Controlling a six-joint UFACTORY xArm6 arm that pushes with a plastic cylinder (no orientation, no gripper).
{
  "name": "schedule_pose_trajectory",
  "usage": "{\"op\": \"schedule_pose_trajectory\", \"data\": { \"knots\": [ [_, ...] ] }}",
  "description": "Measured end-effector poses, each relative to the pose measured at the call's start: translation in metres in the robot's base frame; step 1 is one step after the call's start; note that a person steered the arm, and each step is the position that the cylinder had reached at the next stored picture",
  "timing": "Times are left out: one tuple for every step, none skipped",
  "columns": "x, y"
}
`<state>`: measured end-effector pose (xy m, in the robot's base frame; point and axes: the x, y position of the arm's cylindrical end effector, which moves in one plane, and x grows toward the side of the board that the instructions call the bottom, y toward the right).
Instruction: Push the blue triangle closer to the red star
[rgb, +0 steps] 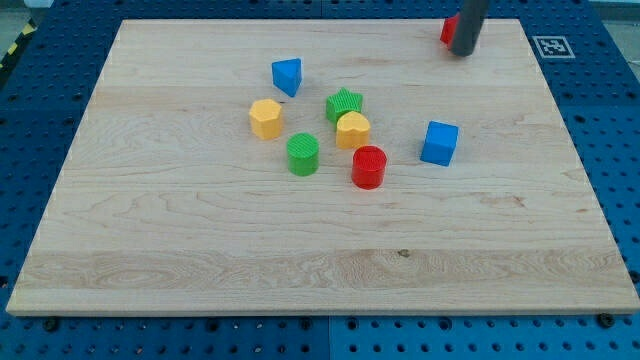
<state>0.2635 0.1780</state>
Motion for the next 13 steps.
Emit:
{"op": "schedule_pose_trajectory", "data": {
  "knots": [
    [0.000,-0.079],
    [-0.001,-0.168],
    [-0.001,-0.265],
    [0.038,-0.300],
    [0.063,-0.281],
    [0.057,-0.279],
    [0.056,-0.268],
    [0.063,-0.233],
    [0.062,-0.200],
    [0.062,-0.169],
    [0.054,-0.150],
    [0.034,-0.148],
    [0.025,-0.142]
  ]
}}
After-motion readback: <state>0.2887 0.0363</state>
